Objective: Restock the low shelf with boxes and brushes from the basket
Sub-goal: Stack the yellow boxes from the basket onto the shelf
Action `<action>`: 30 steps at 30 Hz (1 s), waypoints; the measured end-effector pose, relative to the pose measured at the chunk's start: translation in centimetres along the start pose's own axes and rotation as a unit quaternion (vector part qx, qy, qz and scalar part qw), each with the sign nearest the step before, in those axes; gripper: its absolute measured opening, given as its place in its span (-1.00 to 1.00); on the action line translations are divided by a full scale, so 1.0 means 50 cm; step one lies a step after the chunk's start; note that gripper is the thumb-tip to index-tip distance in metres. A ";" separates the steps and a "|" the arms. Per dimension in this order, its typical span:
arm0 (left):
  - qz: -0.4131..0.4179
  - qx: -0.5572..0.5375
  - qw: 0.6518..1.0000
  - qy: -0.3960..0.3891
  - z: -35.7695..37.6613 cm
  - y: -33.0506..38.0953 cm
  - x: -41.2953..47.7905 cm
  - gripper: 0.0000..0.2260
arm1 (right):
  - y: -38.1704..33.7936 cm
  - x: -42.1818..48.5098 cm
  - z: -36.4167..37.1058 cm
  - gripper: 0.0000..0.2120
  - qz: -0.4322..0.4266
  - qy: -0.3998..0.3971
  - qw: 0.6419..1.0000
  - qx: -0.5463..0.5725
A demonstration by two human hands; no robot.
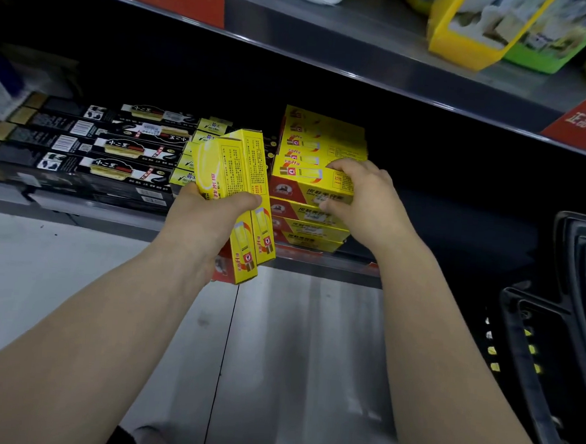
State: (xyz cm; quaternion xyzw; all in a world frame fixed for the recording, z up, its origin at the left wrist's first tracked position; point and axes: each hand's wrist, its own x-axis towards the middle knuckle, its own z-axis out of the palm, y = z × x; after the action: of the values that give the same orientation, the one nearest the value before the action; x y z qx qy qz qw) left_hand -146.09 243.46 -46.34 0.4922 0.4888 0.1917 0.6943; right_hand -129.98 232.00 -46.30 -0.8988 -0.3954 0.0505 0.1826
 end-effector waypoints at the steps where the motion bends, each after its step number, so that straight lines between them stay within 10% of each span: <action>1: 0.000 -0.002 1.000 0.002 0.001 0.001 0.000 -0.65 | 0.001 0.001 0.001 -0.47 -0.001 0.004 1.000 -0.001; 8: -0.014 -0.028 0.999 -0.010 0.002 0.002 -0.001 -0.75 | -0.010 -0.006 -0.022 -0.46 0.003 0.005 1.000 -0.027; 12: -0.019 -0.102 0.994 -0.043 0.006 0.012 -0.021 -0.70 | -0.063 -0.057 -0.044 -0.75 -0.025 0.124 0.980 0.154; 18: 0.016 -0.161 0.976 -0.143 0.015 0.028 -0.056 -0.58 | -0.123 -0.110 -0.039 -0.52 0.044 -0.173 0.872 0.456; 26: -0.051 -0.063 0.959 -0.272 -0.003 0.052 -0.072 -0.49 | -0.109 -0.079 -0.136 -0.40 -0.002 -0.132 0.926 0.354; 30: -0.064 0.044 0.934 -0.348 -0.019 0.068 -0.071 -0.67 | -0.097 -0.048 -0.212 -0.32 -0.089 -0.255 0.922 0.277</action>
State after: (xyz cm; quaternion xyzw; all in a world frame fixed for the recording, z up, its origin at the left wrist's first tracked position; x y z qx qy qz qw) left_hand -147.77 242.78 -41.69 0.5258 0.2549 -0.0589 0.8094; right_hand -132.46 230.21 -34.81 -0.7300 -0.4772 0.3691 0.3212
